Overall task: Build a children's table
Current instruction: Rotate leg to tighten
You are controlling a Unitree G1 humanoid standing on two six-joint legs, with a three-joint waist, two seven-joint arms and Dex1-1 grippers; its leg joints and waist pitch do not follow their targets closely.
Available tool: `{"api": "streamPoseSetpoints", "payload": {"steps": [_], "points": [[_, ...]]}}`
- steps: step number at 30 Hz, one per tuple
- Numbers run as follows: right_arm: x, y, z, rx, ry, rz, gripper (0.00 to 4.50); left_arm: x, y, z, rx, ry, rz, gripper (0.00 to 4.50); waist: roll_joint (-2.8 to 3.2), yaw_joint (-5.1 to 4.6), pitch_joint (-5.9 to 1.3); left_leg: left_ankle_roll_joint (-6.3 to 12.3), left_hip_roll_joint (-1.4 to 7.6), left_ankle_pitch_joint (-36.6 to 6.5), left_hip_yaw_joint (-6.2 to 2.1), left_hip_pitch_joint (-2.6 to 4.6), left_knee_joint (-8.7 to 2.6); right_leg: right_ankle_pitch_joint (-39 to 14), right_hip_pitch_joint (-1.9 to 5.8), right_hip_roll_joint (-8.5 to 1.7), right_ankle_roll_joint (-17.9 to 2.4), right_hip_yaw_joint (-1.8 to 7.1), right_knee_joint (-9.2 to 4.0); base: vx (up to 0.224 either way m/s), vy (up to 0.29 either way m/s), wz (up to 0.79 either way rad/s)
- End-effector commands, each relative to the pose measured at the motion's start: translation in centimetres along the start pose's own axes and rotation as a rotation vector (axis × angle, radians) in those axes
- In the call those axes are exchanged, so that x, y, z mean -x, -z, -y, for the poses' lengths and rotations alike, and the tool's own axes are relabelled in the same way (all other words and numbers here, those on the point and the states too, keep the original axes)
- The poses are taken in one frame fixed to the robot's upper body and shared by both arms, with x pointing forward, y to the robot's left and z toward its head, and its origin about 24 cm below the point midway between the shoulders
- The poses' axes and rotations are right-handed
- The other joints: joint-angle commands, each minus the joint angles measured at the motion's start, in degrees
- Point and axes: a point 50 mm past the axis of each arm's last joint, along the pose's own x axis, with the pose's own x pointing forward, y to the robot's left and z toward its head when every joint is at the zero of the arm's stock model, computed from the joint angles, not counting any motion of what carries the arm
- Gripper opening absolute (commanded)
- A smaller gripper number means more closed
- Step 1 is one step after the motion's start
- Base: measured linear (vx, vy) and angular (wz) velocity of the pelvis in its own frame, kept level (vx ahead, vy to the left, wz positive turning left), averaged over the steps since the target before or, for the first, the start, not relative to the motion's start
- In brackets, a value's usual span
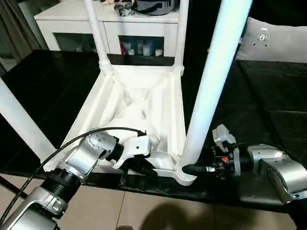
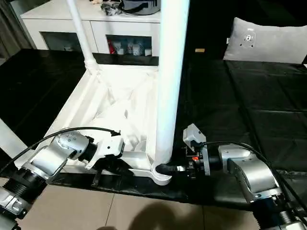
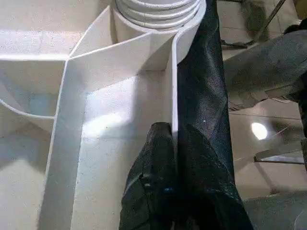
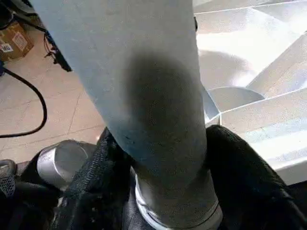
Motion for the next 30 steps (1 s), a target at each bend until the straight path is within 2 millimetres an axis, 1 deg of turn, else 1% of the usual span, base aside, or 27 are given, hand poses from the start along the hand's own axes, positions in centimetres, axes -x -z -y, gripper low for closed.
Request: {"api": "streamPoseSetpoints", "payload": {"steps": [1, 2, 3, 6, 7, 8, 9, 10, 11, 12, 13, 14, 15, 16, 17, 18, 19, 21, 22, 23, 24, 25, 26, 27, 28, 29, 30], "points": [[-0.3, -0.1, -0.3, -0.012, -0.045, 0.004, 2.1, -0.7, -0.6, 0.5, -0.031, 0.069, 0.008, 0.0, -1.23, -0.15, -3.48, 4.39, 3.05, -6.74, -0.35, -0.29, -3.66, -20.32, 3.34, -4.61, -6.68, 3.13, -3.93, 0.0, 0.0, 0.0], [-0.4, 0.0, -0.5, -0.016, -0.044, 0.013, 2.09, -0.7, -0.6, 0.5, -0.02, 0.058, 0.019, 0.0, -1.23, -0.15, -3.46, 4.39, 3.04, -6.72, -0.34, -0.29, -3.66, -20.36, 3.33, -4.6, -6.66, 3.13, -3.94, 0.0, 0.0, 0.0], [-0.6, 0.0, -0.5, -0.014, -0.03, 0.027, 2.09, -0.8, -0.7, 0.4, -0.01, 0.038, 0.031, 0.0, -1.1, -0.13, -3.47, 4.34, 3.01, -6.59, -0.32, -0.3, -3.63, -20.31, 3.34, -4.65, -6.69, 3.14, -3.93, 0.0, 0.0, 0.0], [-1.0, 0.1, -0.5, -0.016, 0.021, 0.053, 2.07, -1.1, -1.0, -0.1, 0.012, -0.027, 0.05, 0.0, -1.22, -0.2, -3.4, 4.11, 3.04, -7.09, -0.34, -0.26, -3.72, -20.72, 3.27, -4.59, -6.52, 3.13, -4.05, 0.0, 0.0, 0.0], [-1.6, 0.3, 0.2, -0.025, 0.135, 0.051, 2.06, -1.4, -1.3, -0.7, 0.043, -0.096, 0.065, 0.0, -1.24, -0.33, -3.33, 3.84, 2.9, -7.55, -0.32, -0.24, -3.76, -21.93, 3.27, -4.6, -6.2, 3.04, -4.22, 0.0, 0.0, 0.0], [-1.7, 0.3, 0.3, -0.026, 0.156, 0.048, 2.06, -1.5, -1.3, -0.8, 0.048, -0.106, 0.068, 0.0, -1.24, -0.41, -3.29, 3.41, 2.91, -7.56, -0.39, -0.2, -3.82, -22.65, 3.21, -4.6, -5.97, 3.0, -4.3, 0.0, 0.0, 0.0], [-2.0, 0.5, 0.9, -0.037, 0.247, 0.039, 2.05, -1.7, -1.6, -1.1, 0.068, -0.141, 0.081, 0.0, -1.26, -0.75, -3.06, 2.71, 2.65, -8.29, -0.33, -0.21, -3.89, -25.14, 3.18, -4.52, -5.1, 2.81, -4.74, 0.0, 0.0, 0.0], [-2.2, 0.6, 1.4, -0.066, 0.33, 0.036, 2.04, -2.0, -1.9, -1.3, 0.092, -0.17, 0.098, 0.0, -0.85, -1.12, -2.98, 1.85, 2.45, -9.5, -0.38, -0.04, -3.98, -27.65, 3.18, -4.51, -4.08, 2.61, -5.26, 0.0, 0.0, 0.0], [-2.5, 0.6, 1.9, -0.094, 0.392, 0.04, 2.04, -2.3, -2.2, -1.5, 0.112, -0.196, 0.112, 0.0, -1.04, -1.47, -2.93, 1.51, 2.29, -9.66, -0.47, -0.24, -4.05, -28.35, 3.38, -4.45, -3.59, 2.46, -5.27, 0.0, 0.0, 0.0], [-2.7, 0.5, 2.1, -0.112, 0.427, 0.052, 2.01, -2.5, -2.4, -1.6, 0.125, -0.221, 0.119, 0.0, -1.13, -2.07, -3.01, 1.1, 2.17, -10.21, -0.61, -0.34, -4.14, -29.37, 3.58, -4.47, -2.59, 2.29, -5.38, 0.0, 0.0, 0.0], [-3.0, 0.2, 2.4, -0.125, 0.477, 0.064, 1.99, -2.8, -2.6, -1.9, 0.146, -0.255, 0.124, 0.0, -0.64, -2.59, -3.04, 1.1, 2.03, -10.93, -0.76, -0.44, -4.09, -29.82, 3.59, -4.5, -2.13, 2.16, -5.49, 0.0, 0.0, 0.0], [-3.3, 0.0, 2.7, -0.143, 0.533, 0.075, 1.98, -3.1, -2.8, -2.2, 0.17, -0.297, 0.125, 0.0, -0.79, -3.05, -2.99, 1.14, 2.05, -11.29, -0.63, -0.35, -4.08, -29.9, 3.41, -4.35, -1.98, 2.2, -5.78, 0.0, 0.0, 0.0], [-3.6, -0.2, 3.1, -0.155, 0.607, 0.08, 1.98, -3.4, -3.0, -2.6, 0.209, -0.358, 0.13, 0.0, -0.86, -3.41, -2.94, 1.18, 1.94, -11.53, -0.52, -0.18, -3.96, -29.97, 3.15, -4.21, -2.07, 2.14, -5.93, 0.0, 0.0, 0.0], [-3.8, -0.4, 3.3, -0.162, 0.655, 0.082, 1.98, -3.6, -3.1, -2.9, 0.235, -0.397, 0.132, 0.0, -0.58, -3.94, -2.97, 1.04, 1.67, -11.54, -0.56, -0.21, -3.81, -30.12, 3.18, -4.11, -2.35, 1.89, -6.03, 0.0, 0.0, 0.0], [-4.0, -0.5, 3.5, -0.173, 0.708, 0.092, 1.98, -3.9, -3.4, -3.2, 0.26, -0.437, 0.144, 0.0, -0.74, -4.29, -3.01, 1.02, 1.66, -11.44, -0.54, -0.14, -3.76, -30.17, 3.13, -4.06, -2.13, 1.87, -6.11, 0.0, 0.0, 0.0], [-4.3, -0.7, 3.7, -0.188, 0.775, 0.114, 1.98, -4.2, -3.7, -3.5, 0.287, -0.486, 0.166, 0.0, -0.88, -4.46, -3.12, 1.38, 1.61, -11.19, -0.51, -0.07, -3.7, -29.92, 3.09, -4.07, -1.96, 1.89, -6.21, 0.0, 0.0, 0.0], [-4.4, -0.8, 3.8, -0.196, 0.804, 0.123, 1.98, -4.3, -3.9, -3.7, 0.298, -0.506, 0.173, 0.0, -0.77, -4.52, -3.16, 1.73, 1.63, -10.8, -0.5, -0.13, -3.69, -29.14, 3.05, -4.08, -2.15, 1.94, -6.16, 0.0, 0.0, 0.0], [-4.6, -0.7, 3.9, -0.184, 0.858, 0.111, 1.98, -4.6, -4.2, -3.6, 0.294, -0.511, 0.175, 0.0, -0.92, -4.52, -3.26, 1.99, 1.8, -9.98, -0.6, -0.36, -3.83, -27.57, 3.22, -4.1, -2.28, 2.08, -5.92, 0.0, 0.0, 0.0], [-4.7, -0.7, 3.9, -0.182, 0.897, 0.11, 1.98, -4.9, -4.4, -3.5, 0.284, -0.497, 0.175, 0.0, -0.8, -4.46, -3.36, 2.46, 1.84, -9.04, -0.53, -0.38, -3.84, -25.16, 3.19, -4.08, -2.69, 2.32, -5.66, 0.0, 0.0, 0.0], [-4.7, -0.7, 4.0, -0.186, 0.907, 0.119, 1.98, -5.1, -4.4, -3.3, 0.277, -0.481, 0.171, 0.0, -0.59, -4.43, -3.38, 2.66, 1.85, -8.48, -0.6, -0.55, -3.93, -23.98, 3.39, -4.17, -3.09, 2.37, -5.42, 0.0, 0.0, 0.0], [-4.8, -0.8, 4.0, -0.189, 0.908, 0.122, 1.98, -5.1, -4.4, -3.2, 0.276, -0.479, 0.168, 0.0, -0.6, -4.44, -3.4, 2.73, 1.91, -8.41, -0.58, -0.51, -3.93, -23.62, 3.39, -4.17, -3.18, 2.4, -5.42, 0.0, 0.0, 0.0], [-4.7, -0.9, 4.0, -0.184, 0.91, 0.134, 1.98, -5.1, -4.3, -3.1, 0.272, -0.477, 0.164, 0.0, -0.41, -4.4, -3.43, 2.93, 1.97, -8.34, -0.59, -0.44, -3.92, -22.7, 3.41, -4.12, -3.49, 2.43, -5.27, 0.0, 0.0, 0.0], [-4.7, -0.9, 4.0, -0.183, 0.911, 0.138, 1.98, -5.1, -4.3, -3.1, 0.271, -0.477, 0.162, 0.0, -0.45, -4.45, -3.42, 3.0, 2.02, -8.3, -0.59, -0.49, -3.93, -22.22, 3.44, -4.15, -3.66, 2.47, -5.26, 0.0, 0.0, 0.0], [-4.6, -1.0, 4.0, -0.18, 0.913, 0.146, 2.5, -5.1, -4.3, -3.1, 0.268, -0.477, 0.16, 0.0, -0.48, -4.46, -3.41, 3.07, 2.05, -8.31, -0.59, -0.49, -3.96, -21.67, 3.47, -4.13, -3.98, 2.46, -5.17, 0.0, 0.0, 0.0], [-4.6, -1.2, 3.9, -0.181, 0.908, 0.171, 2.62, -5.1, -4.2, -3.1, 0.269, -0.484, 0.157, 0.0, -0.37, -4.46, -3.43, 3.04, 2.1, -8.19, -0.62, -0.55, -3.99, -21.12, 3.56, -4.2, -4.25, 2.49, -5.09, 0.0, 0.0, 0.0], [-4.5, -1.2, 3.9, -0.187, 0.907, 0.182, 2.62, -5.0, -4.3, -3.1, 0.267, -0.484, 0.158, 0.0, -0.38, -4.55, -3.34, 3.05, 2.12, -8.58, -0.64, -0.58, -4.05, -21.27, 3.58, -4.16, -4.4, 2.46, -5.11, 0.0, 0.0, 0.0], [-4.6, -1.2, 3.7, -0.193, 0.888, 0.189, 2.69, -5.0, -4.3, -3.1, 0.259, -0.481, 0.161, 0.0, -0.33, -4.52, -3.36, 3.04, 2.17, -8.91, -0.64, -0.43, -4.07, -21.52, 3.51, -4.19, -4.51, 2.47, -5.16, 0.0, 0.0, 0.0]]}}
